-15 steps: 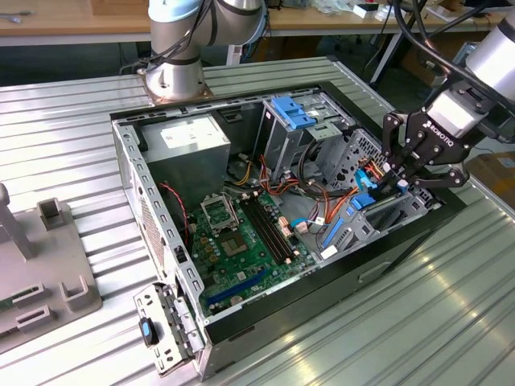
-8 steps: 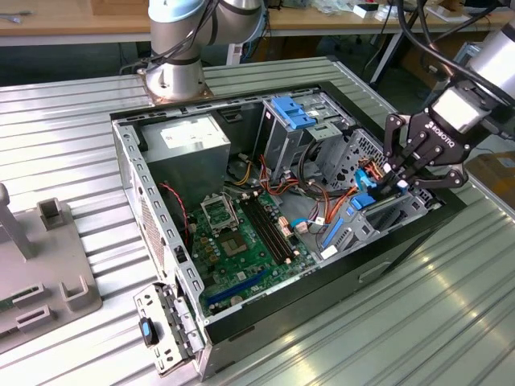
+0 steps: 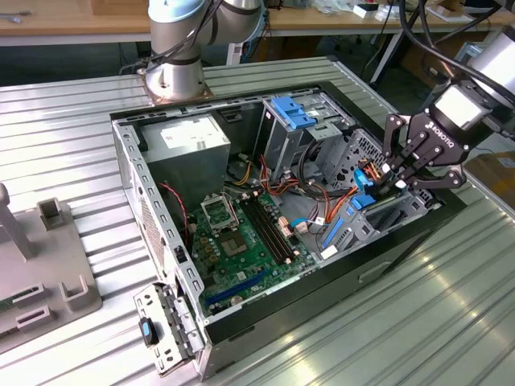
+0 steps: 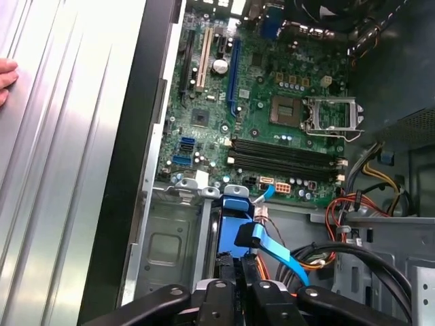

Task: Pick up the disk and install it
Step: 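Insert the first disk wire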

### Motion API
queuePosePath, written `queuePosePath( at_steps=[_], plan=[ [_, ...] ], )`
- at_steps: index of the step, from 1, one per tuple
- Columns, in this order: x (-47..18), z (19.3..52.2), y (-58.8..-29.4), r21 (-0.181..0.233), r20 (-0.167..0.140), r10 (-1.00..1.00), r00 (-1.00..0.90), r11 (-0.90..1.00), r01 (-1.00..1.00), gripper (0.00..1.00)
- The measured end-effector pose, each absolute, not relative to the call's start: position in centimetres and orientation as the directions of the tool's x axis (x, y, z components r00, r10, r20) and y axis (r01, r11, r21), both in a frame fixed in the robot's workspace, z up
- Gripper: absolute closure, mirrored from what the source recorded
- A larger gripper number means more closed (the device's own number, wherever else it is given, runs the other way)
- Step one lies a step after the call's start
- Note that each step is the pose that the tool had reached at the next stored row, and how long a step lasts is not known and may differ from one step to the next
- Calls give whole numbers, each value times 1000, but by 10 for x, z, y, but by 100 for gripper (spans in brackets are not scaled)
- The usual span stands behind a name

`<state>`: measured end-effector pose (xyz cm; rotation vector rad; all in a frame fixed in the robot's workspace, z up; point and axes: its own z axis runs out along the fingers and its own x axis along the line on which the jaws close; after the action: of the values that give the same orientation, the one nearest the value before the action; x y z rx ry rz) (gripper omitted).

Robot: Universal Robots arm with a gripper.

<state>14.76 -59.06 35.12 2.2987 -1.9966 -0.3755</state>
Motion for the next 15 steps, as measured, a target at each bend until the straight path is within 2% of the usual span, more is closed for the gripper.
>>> queuePosePath(
  at_steps=[15],
  plan=[
    [160, 350, -589, 228, -134, -989, 59, -89, -970, 84]
  ],
)
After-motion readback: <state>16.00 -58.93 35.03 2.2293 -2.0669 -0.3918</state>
